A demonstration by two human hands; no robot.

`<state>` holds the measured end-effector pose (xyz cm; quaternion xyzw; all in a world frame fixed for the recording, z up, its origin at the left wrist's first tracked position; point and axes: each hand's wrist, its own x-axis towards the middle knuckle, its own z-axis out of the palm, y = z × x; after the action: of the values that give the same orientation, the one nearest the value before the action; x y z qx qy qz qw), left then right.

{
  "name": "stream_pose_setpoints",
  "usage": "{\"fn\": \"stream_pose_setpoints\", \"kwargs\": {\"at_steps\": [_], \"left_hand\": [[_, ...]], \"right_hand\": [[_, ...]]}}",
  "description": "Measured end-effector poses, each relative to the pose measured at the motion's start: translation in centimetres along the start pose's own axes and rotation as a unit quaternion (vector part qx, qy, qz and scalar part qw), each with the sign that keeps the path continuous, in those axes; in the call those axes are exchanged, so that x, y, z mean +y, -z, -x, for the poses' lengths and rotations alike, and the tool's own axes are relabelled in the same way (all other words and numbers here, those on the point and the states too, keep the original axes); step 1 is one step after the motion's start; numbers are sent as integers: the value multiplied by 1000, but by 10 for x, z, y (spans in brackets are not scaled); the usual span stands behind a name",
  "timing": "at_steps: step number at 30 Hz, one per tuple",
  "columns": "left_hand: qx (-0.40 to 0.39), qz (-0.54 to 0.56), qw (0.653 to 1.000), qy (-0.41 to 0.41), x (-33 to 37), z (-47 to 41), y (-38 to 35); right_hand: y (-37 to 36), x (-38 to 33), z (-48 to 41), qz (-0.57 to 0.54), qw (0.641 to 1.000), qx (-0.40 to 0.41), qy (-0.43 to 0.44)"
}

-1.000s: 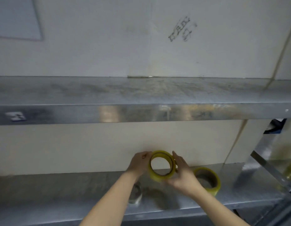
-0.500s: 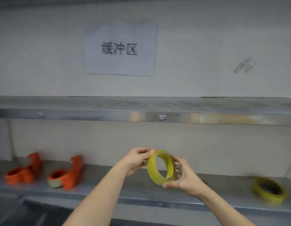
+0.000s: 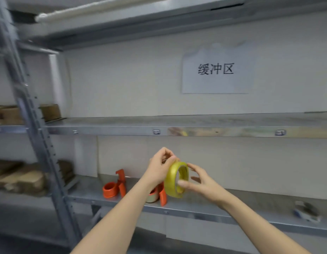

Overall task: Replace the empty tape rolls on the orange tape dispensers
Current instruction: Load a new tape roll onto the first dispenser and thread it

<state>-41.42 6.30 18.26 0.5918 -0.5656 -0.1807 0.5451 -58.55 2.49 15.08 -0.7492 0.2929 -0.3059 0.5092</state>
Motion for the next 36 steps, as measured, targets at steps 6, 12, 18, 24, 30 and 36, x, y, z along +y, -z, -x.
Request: {"fn": "stream_pose_setpoints", "kwargs": {"at_steps": [6,12,18,24,30,36], "left_hand": [[-14,-108,993,-34,-13,16,45],[11,-144,989,-35,-38,0,74],[-8,-121,992,25,-64,-30,95],[-46,-78,994,54,-92,-48,131],[-100,-59,990,81,-126,-68,166],[-215,-187,954,94,-162,-97,201]], "right_hand": [[-55,-31,-37,70,993,68,61],[-83,-32,-80,92,991,67,70],[-93,-24,-128,111,990,67,64],[-116,-19,-164,89,992,33,79],[-143,-13,-197,131,986,36,94],[-174,-17,-227,170,984,2,60]]}}
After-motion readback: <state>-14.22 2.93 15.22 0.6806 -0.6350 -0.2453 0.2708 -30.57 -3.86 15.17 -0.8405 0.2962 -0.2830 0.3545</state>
